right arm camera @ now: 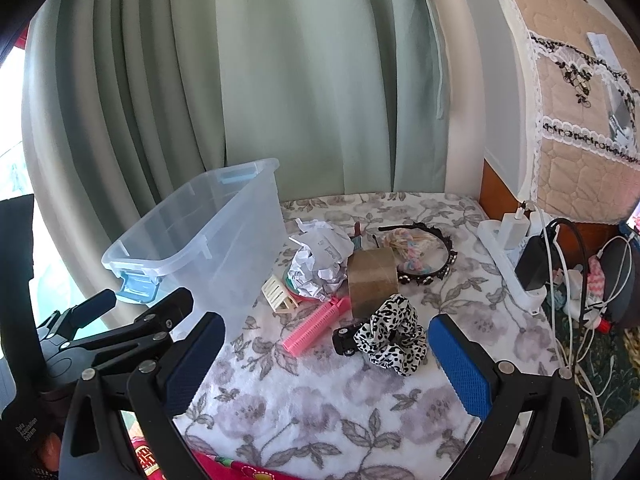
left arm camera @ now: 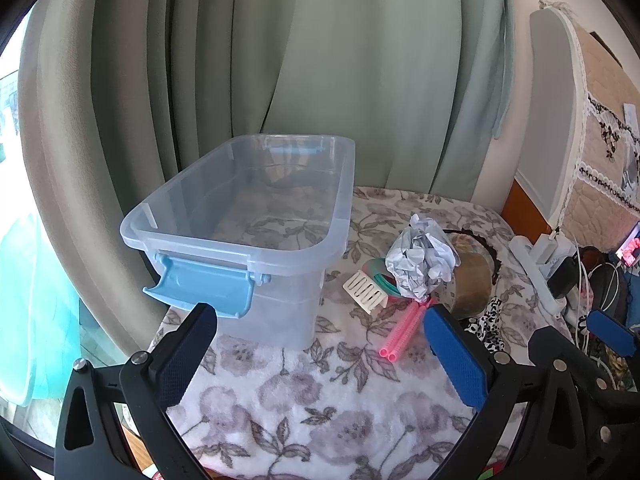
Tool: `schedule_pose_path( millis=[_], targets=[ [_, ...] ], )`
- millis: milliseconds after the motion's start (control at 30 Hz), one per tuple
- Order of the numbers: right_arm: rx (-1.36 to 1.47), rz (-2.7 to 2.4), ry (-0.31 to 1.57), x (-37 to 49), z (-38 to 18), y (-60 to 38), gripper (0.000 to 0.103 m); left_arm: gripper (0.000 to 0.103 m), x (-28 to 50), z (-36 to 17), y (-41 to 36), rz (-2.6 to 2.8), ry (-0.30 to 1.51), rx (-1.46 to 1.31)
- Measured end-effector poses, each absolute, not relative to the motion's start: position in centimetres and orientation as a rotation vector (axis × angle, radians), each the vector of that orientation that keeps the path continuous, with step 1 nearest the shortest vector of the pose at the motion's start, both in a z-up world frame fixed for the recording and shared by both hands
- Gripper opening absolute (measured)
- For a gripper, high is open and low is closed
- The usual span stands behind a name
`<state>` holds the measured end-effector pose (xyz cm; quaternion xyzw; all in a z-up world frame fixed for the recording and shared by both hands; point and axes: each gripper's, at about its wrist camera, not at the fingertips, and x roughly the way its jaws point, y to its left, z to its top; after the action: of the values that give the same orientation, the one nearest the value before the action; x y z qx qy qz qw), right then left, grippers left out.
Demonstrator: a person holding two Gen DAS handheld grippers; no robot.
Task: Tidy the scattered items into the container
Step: 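Move both tools toward the pink roller and leopard scrunchie, then grasp the pink hair roller with the left tool while the right tool grasps the leopard scrunchie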
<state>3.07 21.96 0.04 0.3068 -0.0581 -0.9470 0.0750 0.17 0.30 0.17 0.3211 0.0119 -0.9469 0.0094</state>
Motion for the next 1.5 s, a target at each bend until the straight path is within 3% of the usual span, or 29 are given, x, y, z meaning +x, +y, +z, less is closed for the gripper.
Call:
schedule_pose_path(
  millis=[400,900,1100,1267,1333,1500],
  targets=[
    [0.973,-2.827,-0.23,2.1,-1.2,23.2,0.103,0.103,-0.9,-0.8,1.4,-2.965,0.001,1.065],
    [1.127,-2.823,-0.374,-0.4,-4.0,28.6,0.101,0.103,-4.7,-4.2,6.1,-2.999,0.043,1.404],
    [1.248,-2.773,-0.432,-2.2,-6.7,29.7,0.089,0.101,-6.5,-7.1,7.5,-2.956,-0.02,1.52],
    [1.343,-2.702,-0.455,-4.0,-9.1,29.6,0.077,0.092,-8.2,-9.2,8.1,-2.924,-0.04,1.618],
    [1.376,-2.674,-0.463,-4.7,-10.1,29.5,0.076,0.082,-8.9,-10.0,8.2,-2.91,-0.035,1.664],
    [1.436,-2.617,-0.482,-6.4,-11.8,29.3,0.068,0.08,-10.6,-12.0,7.9,-2.853,0.026,1.776]
  ],
)
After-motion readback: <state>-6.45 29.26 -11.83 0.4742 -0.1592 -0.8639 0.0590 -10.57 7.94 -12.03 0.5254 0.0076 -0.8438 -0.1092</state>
